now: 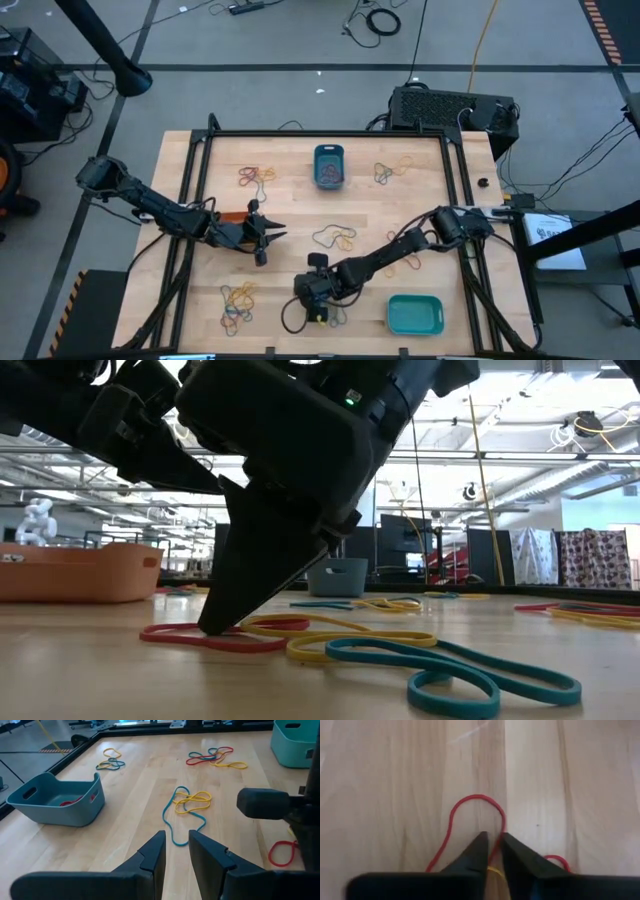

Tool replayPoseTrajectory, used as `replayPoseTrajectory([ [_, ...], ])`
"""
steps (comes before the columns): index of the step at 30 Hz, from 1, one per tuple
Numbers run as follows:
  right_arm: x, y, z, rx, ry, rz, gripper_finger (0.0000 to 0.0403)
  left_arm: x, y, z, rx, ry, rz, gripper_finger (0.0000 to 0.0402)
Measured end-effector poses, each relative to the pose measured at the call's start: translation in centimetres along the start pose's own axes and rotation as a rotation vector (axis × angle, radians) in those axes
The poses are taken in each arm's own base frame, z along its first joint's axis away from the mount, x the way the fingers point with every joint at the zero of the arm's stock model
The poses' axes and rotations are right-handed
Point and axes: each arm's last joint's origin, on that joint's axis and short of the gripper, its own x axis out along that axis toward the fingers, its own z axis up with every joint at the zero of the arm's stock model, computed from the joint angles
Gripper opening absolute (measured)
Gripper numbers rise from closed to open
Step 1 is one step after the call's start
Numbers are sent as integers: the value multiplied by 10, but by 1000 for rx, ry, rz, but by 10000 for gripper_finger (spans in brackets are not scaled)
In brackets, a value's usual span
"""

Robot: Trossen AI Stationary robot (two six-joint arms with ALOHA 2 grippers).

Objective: Sort rubber bands into baskets
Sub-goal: Put the bottom center red rubber band into the blue bin

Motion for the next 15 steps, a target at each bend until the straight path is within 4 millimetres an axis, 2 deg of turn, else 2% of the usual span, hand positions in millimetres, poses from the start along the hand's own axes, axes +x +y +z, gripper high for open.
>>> replayPoseTrajectory([
  [2, 0, 0, 0, -10, 1, -4, 12, 0, 0, 0, 0, 0, 0, 93],
  [8, -8, -2, 1, -63, -46, -148, 2, 0, 0, 0, 0, 0, 0, 93],
  [10, -16, -4, 7, -69, -94, -199, 1, 0, 0, 0, 1, 1, 0, 93],
  [15, -50, -5, 22, -73, -184, -305, 1, 0, 0, 0, 3, 5, 1, 93],
])
